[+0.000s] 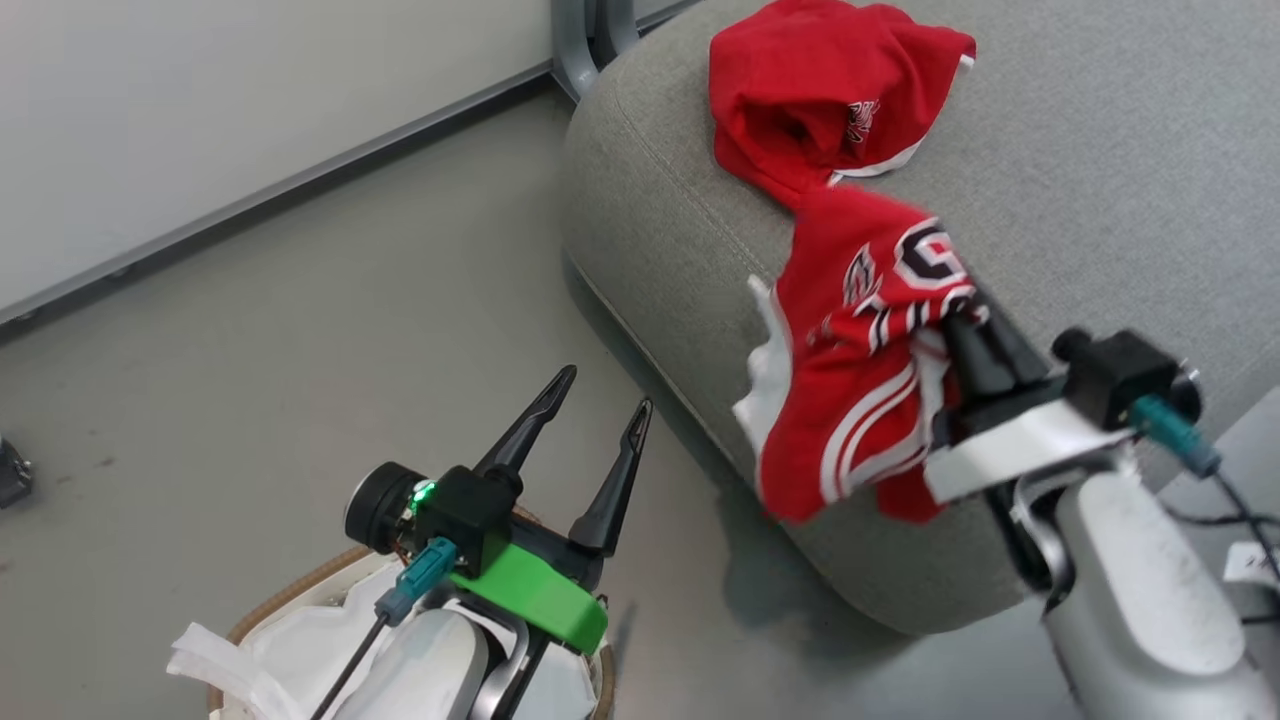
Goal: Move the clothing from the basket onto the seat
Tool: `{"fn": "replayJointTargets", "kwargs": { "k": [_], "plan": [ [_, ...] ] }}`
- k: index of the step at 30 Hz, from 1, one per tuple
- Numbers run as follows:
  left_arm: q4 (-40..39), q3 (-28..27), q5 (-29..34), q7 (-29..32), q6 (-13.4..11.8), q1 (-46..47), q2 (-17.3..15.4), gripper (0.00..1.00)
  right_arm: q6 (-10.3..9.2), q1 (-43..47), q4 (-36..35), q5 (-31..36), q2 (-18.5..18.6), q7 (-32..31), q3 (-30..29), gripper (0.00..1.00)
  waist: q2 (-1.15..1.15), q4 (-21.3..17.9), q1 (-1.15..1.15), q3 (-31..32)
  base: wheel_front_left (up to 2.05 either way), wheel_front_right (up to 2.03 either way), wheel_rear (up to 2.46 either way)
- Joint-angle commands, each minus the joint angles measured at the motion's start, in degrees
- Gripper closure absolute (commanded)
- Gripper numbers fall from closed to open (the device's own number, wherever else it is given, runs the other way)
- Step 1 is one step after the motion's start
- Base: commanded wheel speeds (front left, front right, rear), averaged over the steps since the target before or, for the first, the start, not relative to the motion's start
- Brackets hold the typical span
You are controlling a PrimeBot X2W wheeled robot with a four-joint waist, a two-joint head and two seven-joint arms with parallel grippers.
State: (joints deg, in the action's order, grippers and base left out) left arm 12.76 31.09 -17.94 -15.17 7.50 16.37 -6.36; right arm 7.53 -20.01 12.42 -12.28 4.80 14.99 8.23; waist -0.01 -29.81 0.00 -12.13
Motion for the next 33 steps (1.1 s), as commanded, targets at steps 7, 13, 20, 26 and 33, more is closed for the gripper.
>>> {"fn": "replayJointTargets", "kwargs": {
  "k": [7, 13, 20, 26, 33],
  "plan": [
    [-0.9, 2.8, -0.1, 0.0, 0.0, 3.6, -3.4, 0.0, -0.08, -17.6, 2.5, 3.9, 10.2, -0.4, -10.3, 1.0, 0.01, 2.3, 0.0, -9.0, 0.0, 0.0, 0.0],
    [-1.7, 5.3, -0.5, 0.0, 0.0, 7.2, -5.0, 0.0, -0.08, -31.6, 8.0, 8.3, 16.1, -3.7, -17.1, 1.0, 0.01, 7.4, 0.0, -14.6, 0.0, 0.0, 0.0],
    [-2.7, 7.9, -1.2, 0.0, 0.0, 11.6, -6.0, 0.0, -0.08, -40.9, 16.1, 14.0, 19.8, -7.6, -23.5, 1.0, 0.01, 14.2, 0.0, -21.7, 0.0, 0.0, 0.0],
    [-3.9, 7.2, -1.4, 0.0, 0.0, 13.2, -5.1, 0.0, -0.08, -42.5, 20.4, 18.8, 19.8, -8.3, -30.3, 1.0, 0.01, 20.0, 0.0, -26.3, 0.0, 0.0, 0.0],
    [-4.4, 6.6, -1.4, 0.0, 0.0, 14.7, -5.2, 0.0, -0.08, -40.4, 24.8, 22.5, 16.6, -6.8, -37.8, 1.0, 0.01, 23.1, 0.0, -30.8, 0.0, 0.0, 0.0]
  ]
}}
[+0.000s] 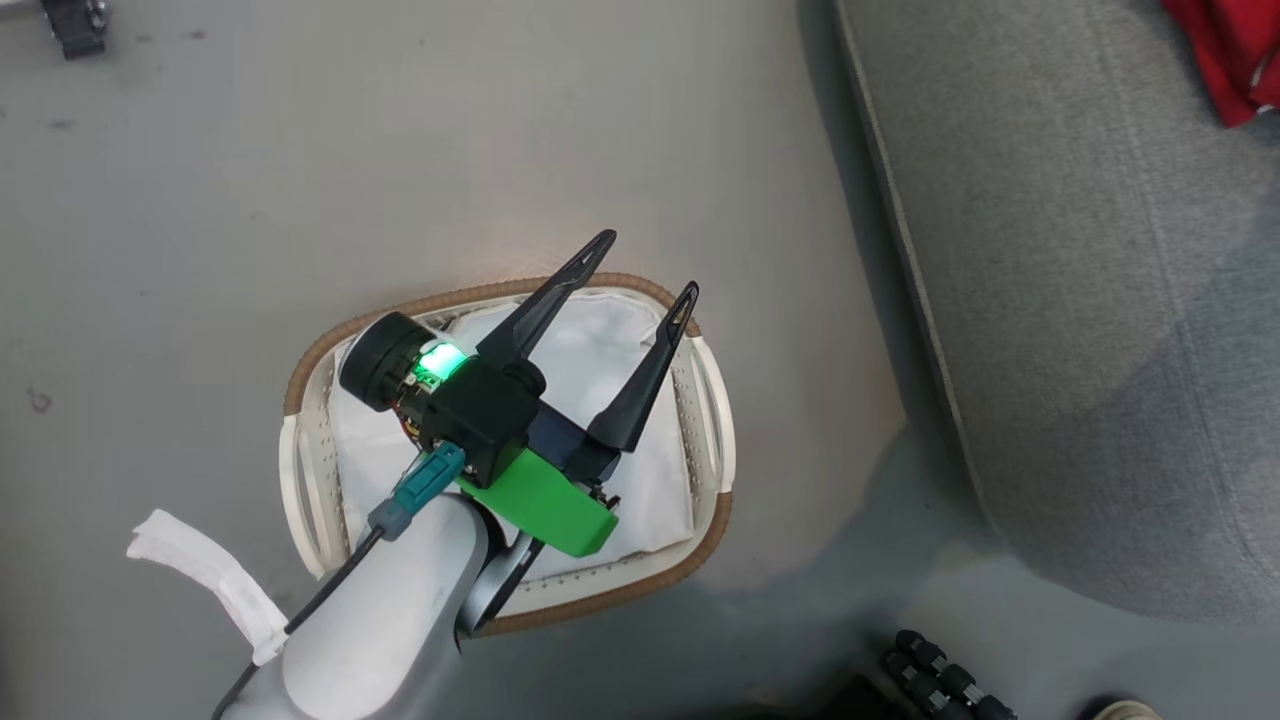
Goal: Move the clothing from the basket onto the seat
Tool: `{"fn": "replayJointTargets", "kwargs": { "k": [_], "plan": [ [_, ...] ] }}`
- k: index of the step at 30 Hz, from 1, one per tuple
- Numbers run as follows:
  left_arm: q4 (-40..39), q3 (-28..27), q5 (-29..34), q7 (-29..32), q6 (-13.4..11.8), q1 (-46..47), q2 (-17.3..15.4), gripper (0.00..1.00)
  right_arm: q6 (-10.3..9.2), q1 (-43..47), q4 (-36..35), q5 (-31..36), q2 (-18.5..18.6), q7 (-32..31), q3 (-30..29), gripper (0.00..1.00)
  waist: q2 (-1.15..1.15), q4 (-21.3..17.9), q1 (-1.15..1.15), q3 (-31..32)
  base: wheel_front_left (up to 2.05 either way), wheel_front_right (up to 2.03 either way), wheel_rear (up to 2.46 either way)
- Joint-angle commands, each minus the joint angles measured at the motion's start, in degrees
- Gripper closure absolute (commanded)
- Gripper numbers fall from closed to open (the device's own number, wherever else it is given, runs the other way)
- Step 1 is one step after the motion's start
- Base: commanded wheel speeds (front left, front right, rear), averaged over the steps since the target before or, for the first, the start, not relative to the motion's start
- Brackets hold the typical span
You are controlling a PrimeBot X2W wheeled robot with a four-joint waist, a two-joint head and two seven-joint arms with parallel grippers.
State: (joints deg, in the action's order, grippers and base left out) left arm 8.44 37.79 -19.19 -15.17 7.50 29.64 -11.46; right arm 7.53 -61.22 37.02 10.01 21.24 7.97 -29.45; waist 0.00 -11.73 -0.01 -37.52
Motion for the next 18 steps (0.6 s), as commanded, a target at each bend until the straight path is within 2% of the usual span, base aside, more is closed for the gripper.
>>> {"fn": "replayJointTargets", "kwargs": {
  "k": [1, 3, 5, 6, 7, 8, 11, 14, 18],
  "plan": [
    [0.0, -0.1, 0.0, 0.0, 0.0, 1.5, -0.1, 0.0, -0.08, 1.3, 1.0, 0.7, -0.5, 0.8, -1.4, 1.0, 0.0, 5.2, 0.01, -5.8, 0.0, 0.0, 0.0],
    [0.5, -0.2, 0.1, 0.0, 0.0, 1.6, -0.1, 0.0, -0.08, 2.4, 2.4, 1.8, -1.4, 1.8, -3.4, 0.97, 0.0, 5.3, 0.01, -6.2, 0.0, 0.0, 0.0],
    [0.8, -0.4, 0.2, 0.0, 0.0, 1.9, -0.1, 0.0, -0.08, 3.3, 3.9, 2.1, -2.3, 2.9, -5.5, 0.68, 0.0, 5.2, 0.01, -6.2, 0.0, 0.0, 0.0],
    [1.1, -0.6, 0.2, 0.0, 0.0, 1.8, -0.1, 0.0, -0.08, 3.9, 4.8, 2.2, -3.0, 3.6, -6.2, 0.41, 0.0, 4.9, 0.01, -6.0, 0.0, 0.0, 0.0],
    [1.3, -0.8, 0.2, 0.0, 0.0, 1.7, -0.1, 0.0, -0.08, 4.2, 5.3, 1.8, -3.5, 4.3, -7.0, 0.06, 0.0, 4.7, 0.01, -5.8, 0.0, 0.0, 0.0],
    [1.5, -0.8, 0.2, 0.0, 0.0, 1.6, -0.2, 0.0, -0.08, 4.5, 5.8, 1.4, -4.1, 4.8, -7.7, 0.0, 0.0, 4.3, 0.01, -5.4, 0.0, 0.0, 0.0],
    [2.2, -1.2, 0.2, 0.0, 0.0, 0.9, -0.5, 0.0, -0.08, 6.3, 6.7, 0.9, -5.6, 6.2, -8.4, 0.0, 0.0, 3.1, 0.01, -3.7, 0.0, 0.0, 0.0],
    [2.7, -1.9, 0.3, 0.0, 0.0, -0.2, -0.3, 0.0, -0.07, 9.2, 6.3, 0.4, -7.8, 7.0, -7.3, 0.0, 0.0, 1.6, 0.01, -1.1, 0.0, 0.0, 0.0],
    [3.4, -2.5, 0.2, 0.0, 0.0, -1.7, 0.1, 0.0, -0.06, 12.4, 4.4, -1.7, -8.7, 7.2, -5.3, 0.0, 0.0, 0.1, 0.01, 2.3, 0.0, 0.0, 0.0]
  ]
}}
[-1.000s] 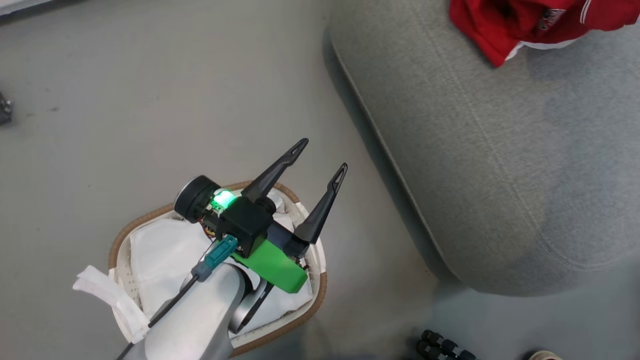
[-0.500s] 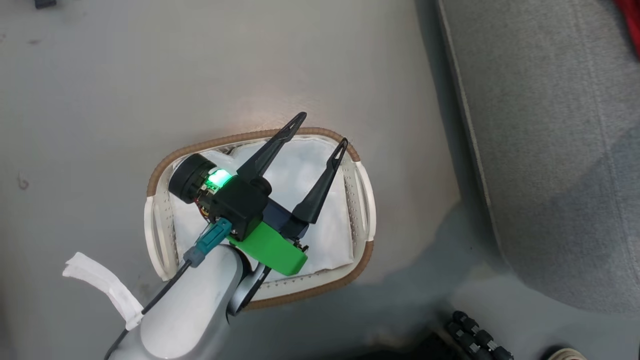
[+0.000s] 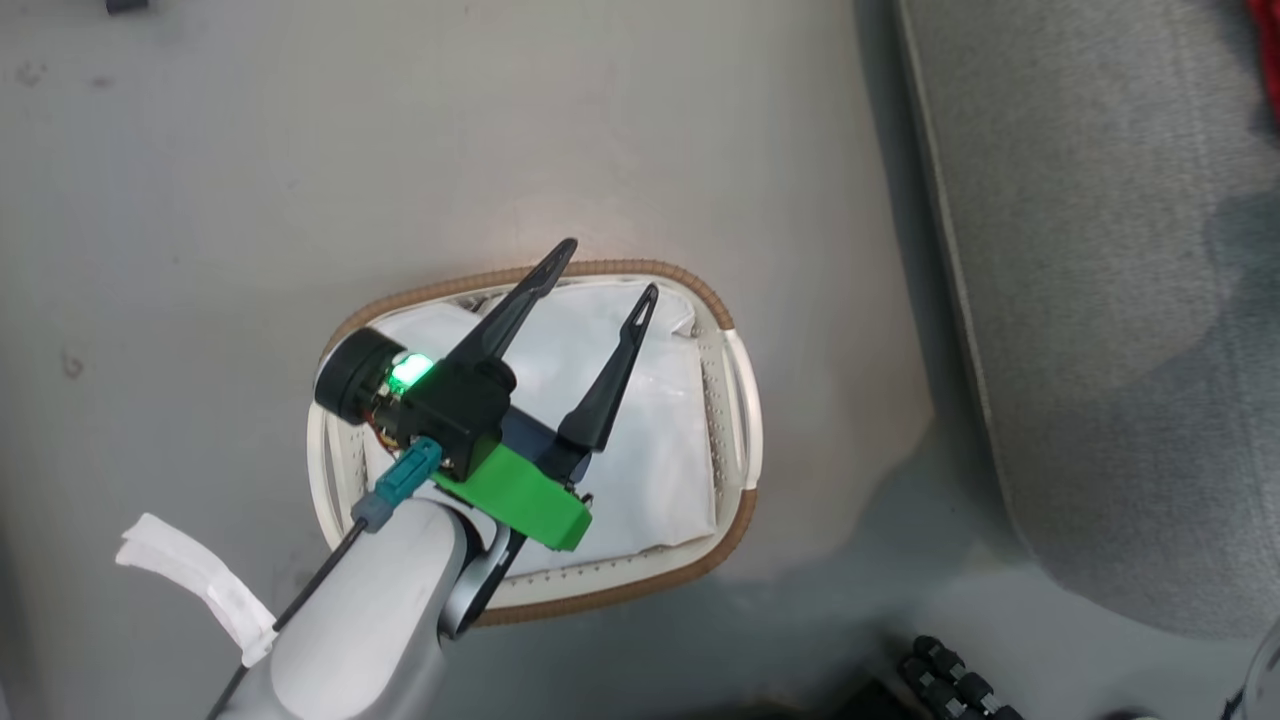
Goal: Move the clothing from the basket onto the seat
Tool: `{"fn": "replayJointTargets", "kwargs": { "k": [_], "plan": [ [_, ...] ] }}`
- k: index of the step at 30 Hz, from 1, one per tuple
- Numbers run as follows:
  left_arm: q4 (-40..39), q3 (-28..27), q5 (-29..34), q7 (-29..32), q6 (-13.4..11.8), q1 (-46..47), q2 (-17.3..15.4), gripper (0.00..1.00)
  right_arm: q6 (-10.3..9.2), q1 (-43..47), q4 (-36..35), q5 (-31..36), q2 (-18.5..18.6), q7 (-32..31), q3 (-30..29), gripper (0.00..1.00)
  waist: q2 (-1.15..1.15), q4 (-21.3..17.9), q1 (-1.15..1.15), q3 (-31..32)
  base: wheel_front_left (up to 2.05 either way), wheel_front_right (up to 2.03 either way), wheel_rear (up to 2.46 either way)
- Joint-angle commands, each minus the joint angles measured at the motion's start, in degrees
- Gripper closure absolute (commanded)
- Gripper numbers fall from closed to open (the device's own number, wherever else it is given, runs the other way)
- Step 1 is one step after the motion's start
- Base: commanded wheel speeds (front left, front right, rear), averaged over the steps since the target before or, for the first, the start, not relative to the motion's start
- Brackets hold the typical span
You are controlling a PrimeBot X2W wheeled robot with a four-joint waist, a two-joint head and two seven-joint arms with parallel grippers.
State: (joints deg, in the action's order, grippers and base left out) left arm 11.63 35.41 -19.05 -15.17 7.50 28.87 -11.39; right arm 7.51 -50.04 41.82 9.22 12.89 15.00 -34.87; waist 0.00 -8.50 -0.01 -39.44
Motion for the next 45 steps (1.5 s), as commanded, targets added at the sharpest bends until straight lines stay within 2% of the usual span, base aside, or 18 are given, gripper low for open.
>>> {"fn": "replayJointTargets", "kwargs": {
  "k": [1, 9, 20, 32, 39, 45],
  "plan": [
    [0.3, -0.3, 0.1, 0.0, 0.0, -1.2, 0.1, 0.0, -0.06, 2.0, -1.3, -1.6, -0.4, 0.2, 0.6, 0.0, 0.0, -3.3, 0.01, 5.0, 0.0, 0.0, 0.0],
    [1.6, -3.6, 0.6, 0.0, 0.0, -5.0, 1.1, 0.0, -0.06, 10.4, -9.5, -6.7, -2.2, 0.3, 7.9, 0.0, 0.0, -3.6, 0.01, 12.3, 0.0, 0.0, 0.0],
    [4.3, -16.4, 3.1, 0.0, -0.1, -12.0, 4.5, 0.0, -0.06, 17.2, -17.1, -13.4, -5.9, 0.3, 19.6, 0.0, 0.0, 0.8, 0.01, 21.9, 0.0, 0.0, 0.0],
    [6.3, -30.8, 7.8, 0.0, -0.5, -19.1, 7.1, 0.0, -0.06, 25.5, -18.2, -16.6, -9.3, 0.3, 27.2, 0.0, 0.0, 6.6, 0.01, 29.1, 0.0, 0.0, 0.0],
    [6.0, -35.8, 10.5, 0.0, -0.5, -24.4, 8.0, 0.0, -0.06, 31.8, -18.7, -18.2, -9.8, 0.3, 30.6, 0.0, 0.0, 7.3, 0.01, 32.5, 0.0, 0.0, 0.0],
    [4.8, -37.2, 10.6, 0.0, -0.2, -28.3, 8.3, 0.0, -0.06, 36.4, -18.3, -20.1, -9.8, 0.3, 32.6, 0.0, 0.0, 7.1, 0.01, 34.8, 0.0, 0.0, 0.0]
  ]
}}
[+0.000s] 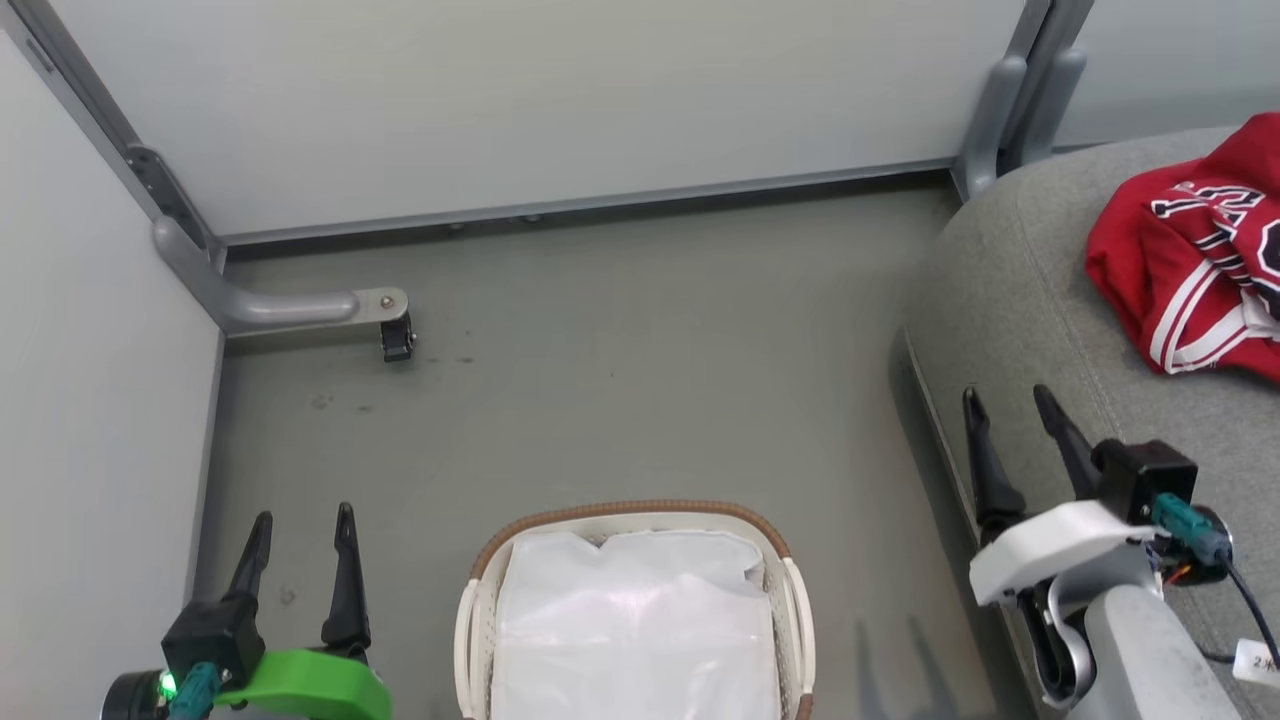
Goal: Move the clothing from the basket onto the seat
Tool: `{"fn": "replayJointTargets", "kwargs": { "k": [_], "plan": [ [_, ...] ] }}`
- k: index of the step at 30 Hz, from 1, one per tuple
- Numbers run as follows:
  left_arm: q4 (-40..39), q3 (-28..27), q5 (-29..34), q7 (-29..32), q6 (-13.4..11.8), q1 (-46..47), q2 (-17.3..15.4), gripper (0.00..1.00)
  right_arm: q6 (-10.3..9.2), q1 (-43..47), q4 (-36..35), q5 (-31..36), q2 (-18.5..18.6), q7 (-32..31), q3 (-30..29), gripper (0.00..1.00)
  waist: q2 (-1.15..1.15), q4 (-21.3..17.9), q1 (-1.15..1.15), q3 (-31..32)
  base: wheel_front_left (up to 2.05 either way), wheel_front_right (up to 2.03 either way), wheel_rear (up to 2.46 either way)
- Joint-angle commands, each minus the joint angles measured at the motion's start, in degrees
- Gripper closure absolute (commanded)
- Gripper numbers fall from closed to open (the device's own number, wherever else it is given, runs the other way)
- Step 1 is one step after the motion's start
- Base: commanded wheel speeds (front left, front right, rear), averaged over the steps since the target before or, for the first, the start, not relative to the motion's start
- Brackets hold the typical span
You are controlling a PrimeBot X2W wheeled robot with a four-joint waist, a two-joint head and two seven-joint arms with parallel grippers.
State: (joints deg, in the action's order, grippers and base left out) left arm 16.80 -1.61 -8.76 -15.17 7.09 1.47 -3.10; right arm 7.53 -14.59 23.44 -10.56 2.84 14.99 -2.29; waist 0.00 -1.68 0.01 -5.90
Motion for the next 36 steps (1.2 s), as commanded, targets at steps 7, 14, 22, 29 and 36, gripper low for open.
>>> {"fn": "replayJointTargets", "kwargs": {
  "k": [7, 14, 22, 29, 36],
  "plan": [
    [-1.3, -0.3, -2.5, 0.0, 0.4, -4.6, 0.2, 0.0, -0.08, 5.4, 0.8, -1.5, 0.2, 0.3, 0.5, 0.0, 0.0, 0.6, -0.01, 3.9, 0.0, 0.0, 0.0],
    [0.8, 0.6, -3.8, 0.0, 0.3, -5.2, 0.4, 1.0, 0.0, 7.0, 2.5, -1.6, -0.4, -0.2, 0.6, 1.0, 0.0, 0.6, -0.01, 4.3, 0.0, 0.0, 0.0],
    [0.8, 0.0, -11.9, 2.2, 0.3, -4.2, 0.4, 1.0, 0.0, 7.0, 2.0, -9.6, -0.5, -2.7, -0.2, 1.0, 0.0, 0.7, -0.01, 4.4, 0.0, 0.0, 0.0],
    [0.4, -0.5, -18.7, 4.1, 0.3, -3.2, 0.4, 1.0, -0.01, 7.3, 0.6, -16.6, -0.4, -4.4, -0.4, 1.0, 0.0, 0.7, -0.01, 4.5, 0.0, 0.0, 0.0],
    [0.1, -0.9, -25.3, 5.9, 0.3, -2.3, 0.3, 1.0, -0.01, 7.5, -0.5, -23.2, -0.4, -6.0, -0.7, 1.0, 0.0, 0.8, -0.01, 4.6, 0.0, 0.0, 0.0]
  ]
}}
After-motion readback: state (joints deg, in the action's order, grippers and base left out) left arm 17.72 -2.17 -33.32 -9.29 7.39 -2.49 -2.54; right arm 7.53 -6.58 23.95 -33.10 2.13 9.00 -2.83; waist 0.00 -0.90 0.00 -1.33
